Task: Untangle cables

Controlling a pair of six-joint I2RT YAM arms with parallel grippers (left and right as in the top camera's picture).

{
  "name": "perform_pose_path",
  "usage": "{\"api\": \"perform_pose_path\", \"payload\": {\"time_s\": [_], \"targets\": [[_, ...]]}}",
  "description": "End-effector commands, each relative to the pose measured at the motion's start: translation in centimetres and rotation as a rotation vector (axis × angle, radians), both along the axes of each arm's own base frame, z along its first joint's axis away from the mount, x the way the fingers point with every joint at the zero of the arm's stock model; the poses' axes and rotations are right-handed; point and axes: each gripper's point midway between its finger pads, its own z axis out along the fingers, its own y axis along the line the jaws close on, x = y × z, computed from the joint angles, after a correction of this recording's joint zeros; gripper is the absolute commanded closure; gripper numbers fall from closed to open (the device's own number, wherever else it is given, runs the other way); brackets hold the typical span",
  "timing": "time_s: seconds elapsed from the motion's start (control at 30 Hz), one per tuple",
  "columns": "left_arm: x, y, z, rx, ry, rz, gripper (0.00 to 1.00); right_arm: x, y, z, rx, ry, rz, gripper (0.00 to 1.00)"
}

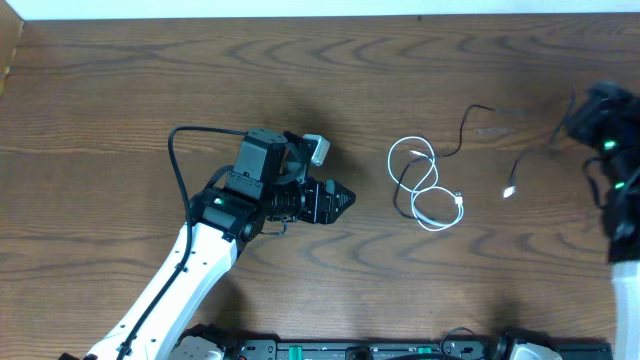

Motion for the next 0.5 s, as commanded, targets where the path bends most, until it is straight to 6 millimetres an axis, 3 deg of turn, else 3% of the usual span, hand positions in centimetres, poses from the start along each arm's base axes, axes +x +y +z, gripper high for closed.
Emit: {"api": "perform_pose_path", "payload": {"time_s": [0.0, 0.1, 0.23, 0.33, 0.47], "targets": [[0.4, -0.1, 0.4, 0.007, -0.020, -0.004, 0.29, -0.4, -4.2, -2.3, 0.066, 0.121, -0.150, 0.99], [0.4, -0.1, 0.4, 0.007, -0.020, -0.004, 0.30, -3.0, -9.3, -7.3, 0.049, 0.337, -0.362, 0.99], [0.4, -0.1, 0.4, 0.007, -0.020, -0.004, 0.30, -5.1, -12.3, -12.0, 0.059, 0.539, -0.478, 0.99], [0.4, -0.1, 0.4, 0.007, -0.020, -0.004, 0.30, -3.9, -11.5, -14.2, 0.130, 0.581, -0.406, 0.98], [0.4, -0.1, 0.4, 0.007, -0.020, -0.005, 0.29, -0.8, -6.5, -16.3, 0.234, 0.592, -0.068, 0.78]]}}
